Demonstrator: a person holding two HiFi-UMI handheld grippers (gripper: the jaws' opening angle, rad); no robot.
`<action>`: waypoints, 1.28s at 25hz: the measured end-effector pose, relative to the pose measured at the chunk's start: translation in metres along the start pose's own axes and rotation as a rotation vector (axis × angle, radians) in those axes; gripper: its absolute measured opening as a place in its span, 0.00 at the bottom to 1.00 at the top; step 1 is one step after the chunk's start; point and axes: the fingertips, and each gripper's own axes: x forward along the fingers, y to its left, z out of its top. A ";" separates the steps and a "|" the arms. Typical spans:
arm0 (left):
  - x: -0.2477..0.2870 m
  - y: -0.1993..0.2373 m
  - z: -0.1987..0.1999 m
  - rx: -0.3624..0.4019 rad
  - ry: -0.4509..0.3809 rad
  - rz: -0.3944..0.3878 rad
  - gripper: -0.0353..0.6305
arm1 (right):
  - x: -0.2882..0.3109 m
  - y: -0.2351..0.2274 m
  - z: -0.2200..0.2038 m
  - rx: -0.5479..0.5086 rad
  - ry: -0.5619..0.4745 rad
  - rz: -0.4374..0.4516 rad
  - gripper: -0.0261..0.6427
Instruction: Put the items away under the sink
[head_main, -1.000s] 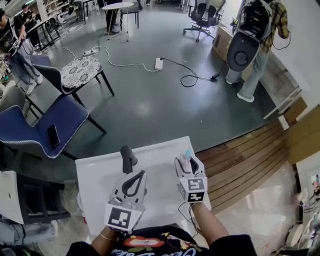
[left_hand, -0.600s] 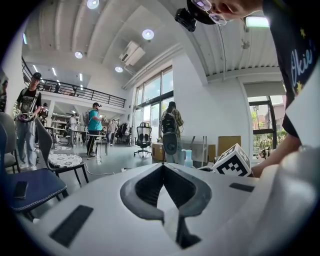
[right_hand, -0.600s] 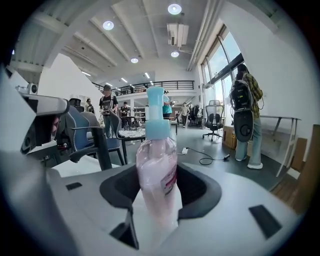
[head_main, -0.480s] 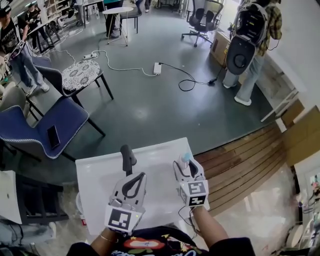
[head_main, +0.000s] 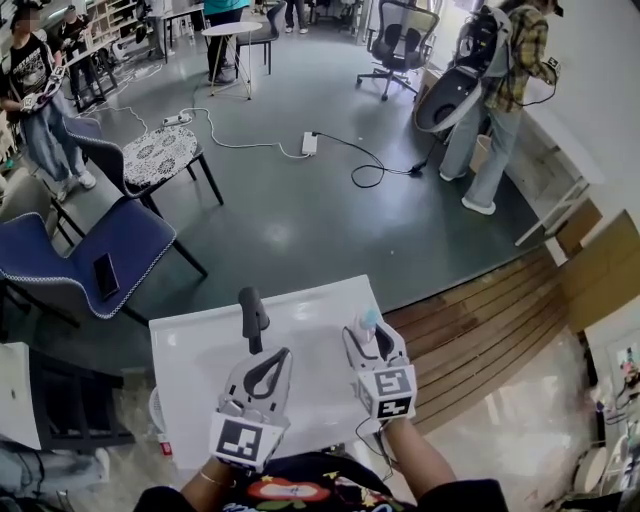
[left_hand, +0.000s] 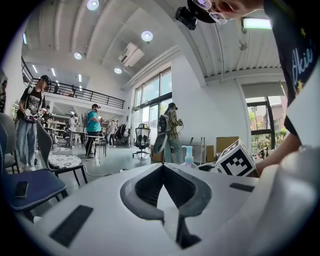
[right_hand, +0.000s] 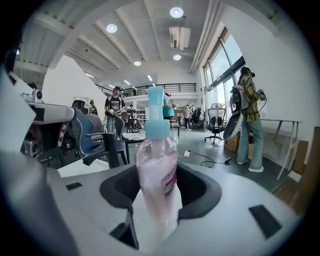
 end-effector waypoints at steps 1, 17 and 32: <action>-0.001 -0.001 0.000 -0.002 0.001 -0.002 0.06 | -0.002 0.000 0.001 -0.003 -0.003 -0.002 0.36; -0.010 -0.022 0.000 0.006 -0.016 -0.049 0.06 | -0.034 0.006 0.011 0.005 -0.029 -0.009 0.36; -0.027 -0.042 0.001 0.031 -0.023 -0.038 0.06 | -0.063 0.015 0.018 0.005 -0.051 0.040 0.36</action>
